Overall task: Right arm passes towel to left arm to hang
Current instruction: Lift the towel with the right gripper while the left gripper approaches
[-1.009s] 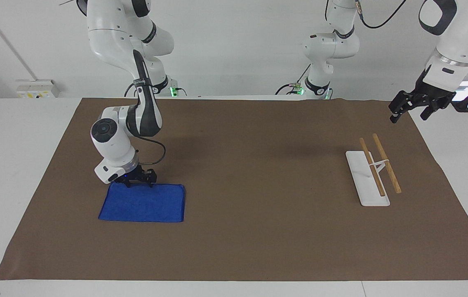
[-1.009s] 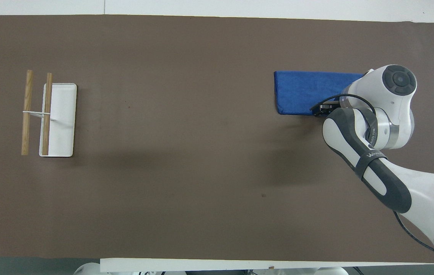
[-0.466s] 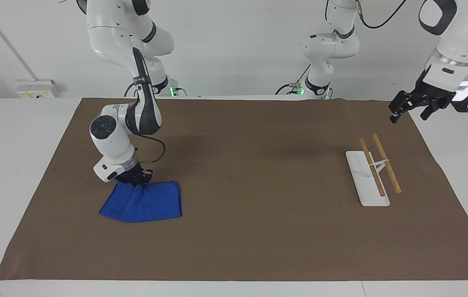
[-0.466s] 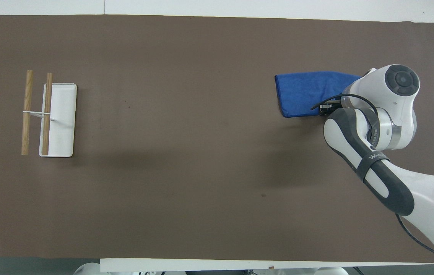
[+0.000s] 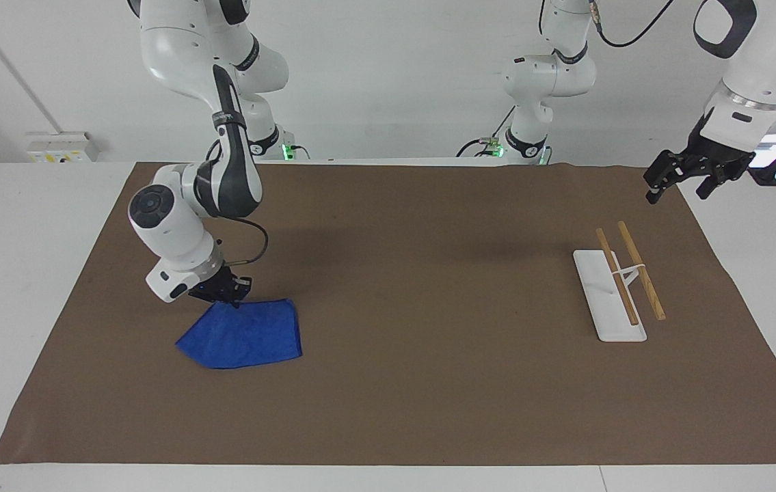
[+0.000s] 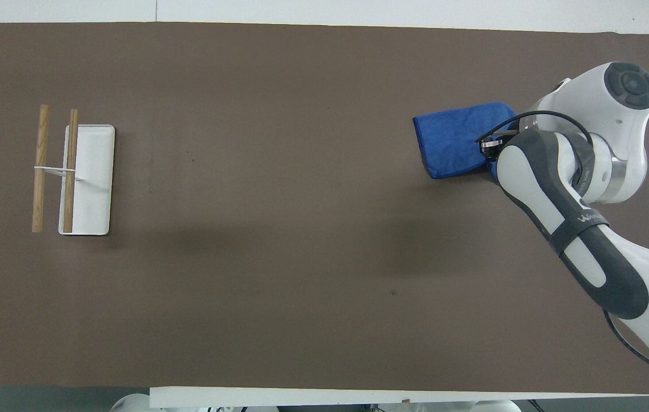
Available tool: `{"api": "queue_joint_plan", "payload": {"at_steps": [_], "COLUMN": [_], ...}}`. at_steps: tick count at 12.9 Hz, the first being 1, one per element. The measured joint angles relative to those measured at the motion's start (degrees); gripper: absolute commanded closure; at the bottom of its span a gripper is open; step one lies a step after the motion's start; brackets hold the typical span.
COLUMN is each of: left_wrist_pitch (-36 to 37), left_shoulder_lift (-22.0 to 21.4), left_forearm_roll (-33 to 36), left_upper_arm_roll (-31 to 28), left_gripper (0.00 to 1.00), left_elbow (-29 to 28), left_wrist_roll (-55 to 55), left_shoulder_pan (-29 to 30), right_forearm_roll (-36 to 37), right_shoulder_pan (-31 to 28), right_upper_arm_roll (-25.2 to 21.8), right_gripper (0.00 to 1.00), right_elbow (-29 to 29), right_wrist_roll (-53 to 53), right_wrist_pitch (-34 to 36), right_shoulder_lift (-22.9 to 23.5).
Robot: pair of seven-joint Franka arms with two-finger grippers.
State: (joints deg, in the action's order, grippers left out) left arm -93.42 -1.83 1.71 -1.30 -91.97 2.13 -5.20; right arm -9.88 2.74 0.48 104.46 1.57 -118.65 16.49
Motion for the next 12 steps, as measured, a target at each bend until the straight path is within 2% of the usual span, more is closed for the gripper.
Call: {"api": "queue_joint_plan", "payload": {"at_steps": [3,6,12], "left_wrist_pitch": [0.27,-1.32,-16.04], "left_shoulder_lift": [0.00,-0.04,1.71], "left_forearm_roll": [0.00,-0.19,-2.94], "left_upper_arm_roll": [0.32,0.43,0.95], "left_gripper": [0.00,0.00,0.00], "left_elbow": [-0.06,-1.22,-9.93], "left_wrist_roll": [5.60,15.97,54.08], "left_shoulder_pan": [-1.10,-3.31,-16.35], "right_forearm_roll": [-11.86,-20.60,-35.91], "right_shoulder_pan": [0.26,4.23,17.27], "right_upper_arm_roll": [2.61,5.85,6.45], "right_gripper": [1.00,1.00,1.00], "right_elbow": [-5.72,-6.08,-5.92], "right_wrist_roll": [-6.78,-23.37,-47.20], "right_wrist_pitch": [8.16,8.55,-3.62], "right_shoulder_lift": [-3.05,-5.38,-5.10]}}
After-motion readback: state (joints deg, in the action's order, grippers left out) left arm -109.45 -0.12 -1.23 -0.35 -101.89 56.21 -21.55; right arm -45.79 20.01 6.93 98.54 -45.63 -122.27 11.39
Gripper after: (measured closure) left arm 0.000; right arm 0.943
